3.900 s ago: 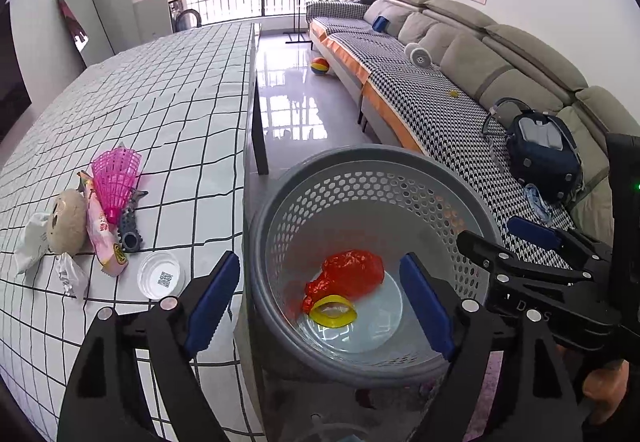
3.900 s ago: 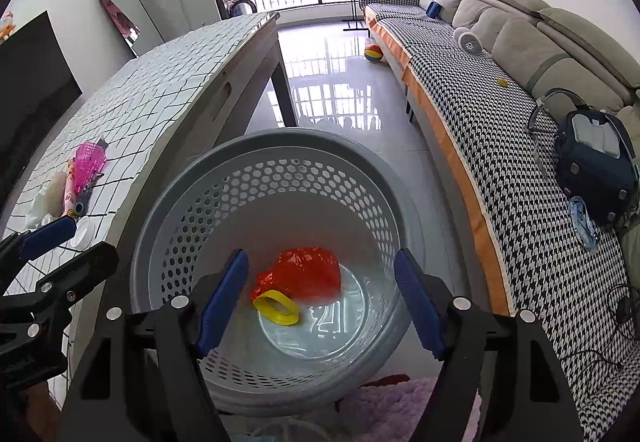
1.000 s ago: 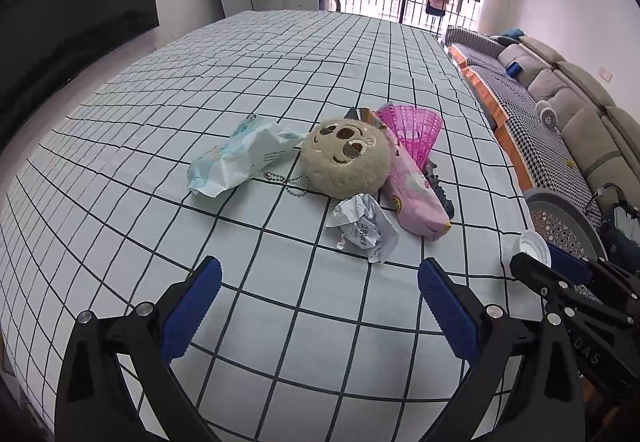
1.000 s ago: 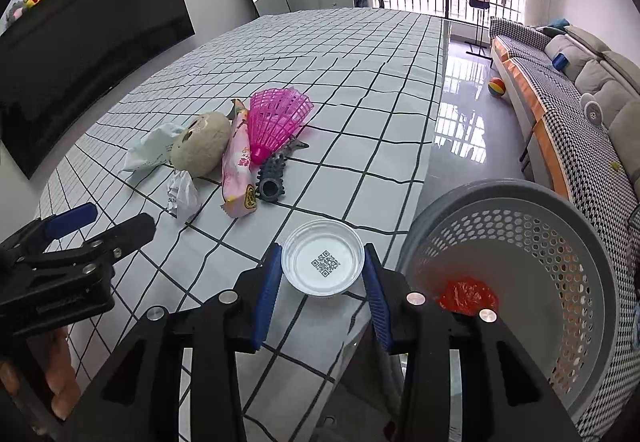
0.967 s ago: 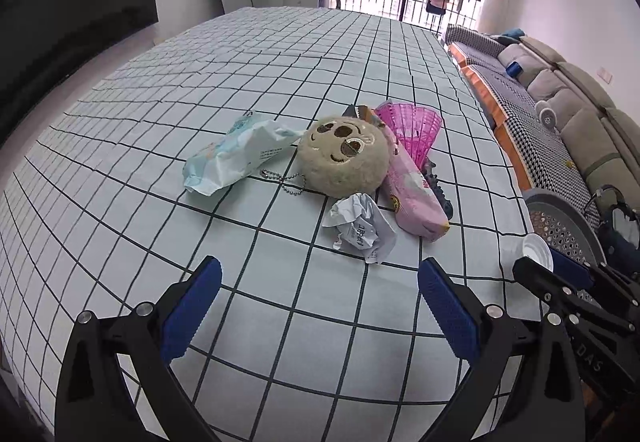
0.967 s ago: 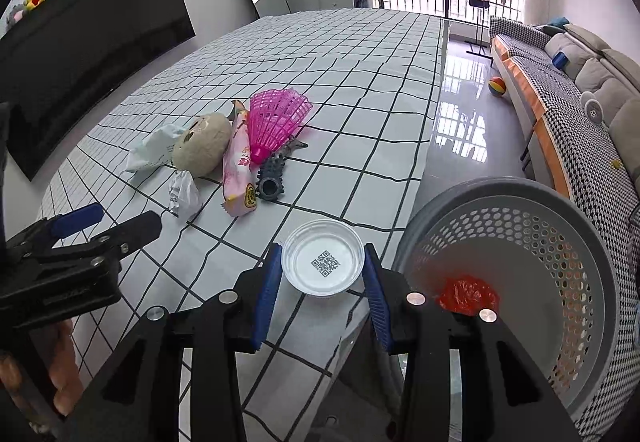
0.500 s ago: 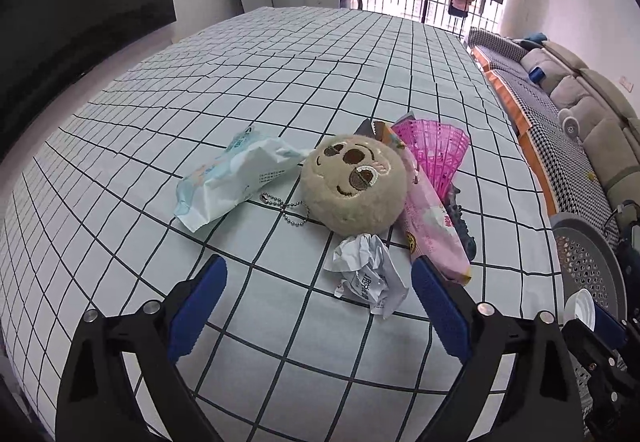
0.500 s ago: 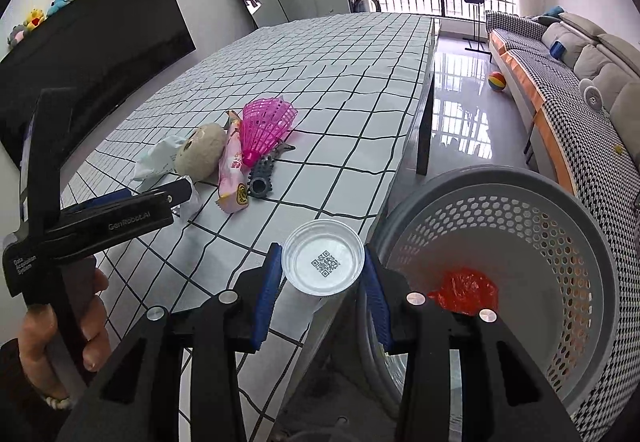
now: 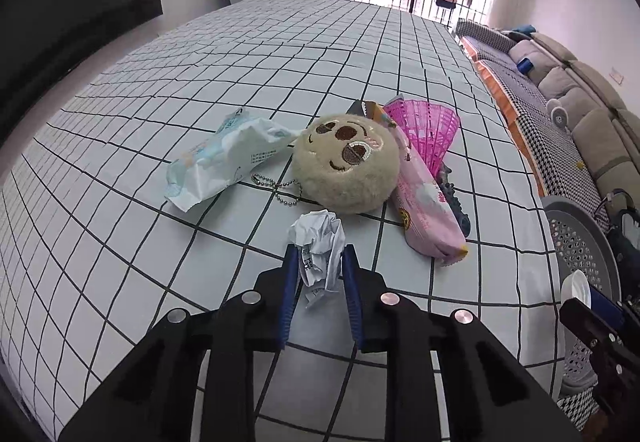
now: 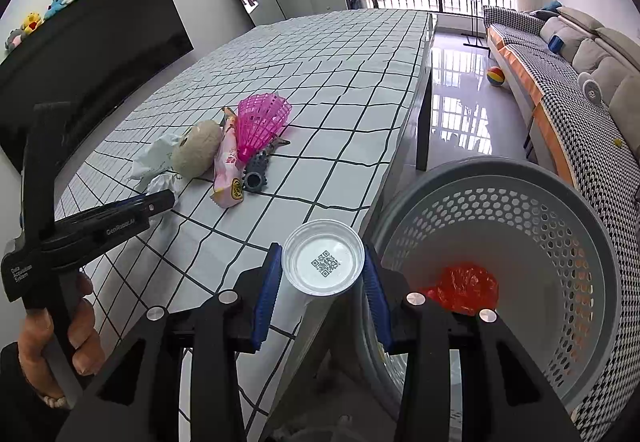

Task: Collect trash
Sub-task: 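Carry the foil and white lid over the gray basket and open both tools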

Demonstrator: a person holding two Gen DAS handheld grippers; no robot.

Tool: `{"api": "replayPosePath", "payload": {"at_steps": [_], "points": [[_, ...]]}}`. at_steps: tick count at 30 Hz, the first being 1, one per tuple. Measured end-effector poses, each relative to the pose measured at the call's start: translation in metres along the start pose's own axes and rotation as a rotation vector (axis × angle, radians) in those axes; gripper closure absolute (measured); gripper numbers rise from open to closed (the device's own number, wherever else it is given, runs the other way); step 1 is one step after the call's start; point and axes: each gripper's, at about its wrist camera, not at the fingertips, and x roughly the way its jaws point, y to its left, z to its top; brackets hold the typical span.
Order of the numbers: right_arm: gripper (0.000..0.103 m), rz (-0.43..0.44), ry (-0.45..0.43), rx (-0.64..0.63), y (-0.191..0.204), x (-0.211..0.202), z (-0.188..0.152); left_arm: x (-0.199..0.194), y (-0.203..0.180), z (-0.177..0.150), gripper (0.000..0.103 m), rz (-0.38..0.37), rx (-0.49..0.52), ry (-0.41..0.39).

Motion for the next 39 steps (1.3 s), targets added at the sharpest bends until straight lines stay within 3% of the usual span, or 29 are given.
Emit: {"api": "replayPosePath", "payload": {"at_steps": [9, 19, 28, 37, 39], "points": [[0.064, -0.028, -0.015, 0.021, -0.02, -0.015, -0.002, -0.049, -0.02, -0.004, 0.081, -0.044, 0.039, -0.082], [0.064, -0.129, -0.057, 0.121, -0.087, -0.049, -0.017, -0.072, -0.129, 0.006, 0.081, -0.218, 0.228, -0.137], [0.064, -0.211, -0.013, 0.191, -0.142, -0.055, -0.037, -0.039, -0.202, -0.016, 0.08, -0.287, 0.356, -0.039], [0.064, -0.218, 0.024, 0.215, -0.162, -0.044, -0.047, -0.016, -0.224, -0.032, 0.078, -0.282, 0.394, 0.026], [0.063, -0.217, 0.022, 0.22, -0.165, -0.044, -0.047, -0.016, -0.226, -0.032, 0.073, -0.271, 0.396, 0.024]]}}
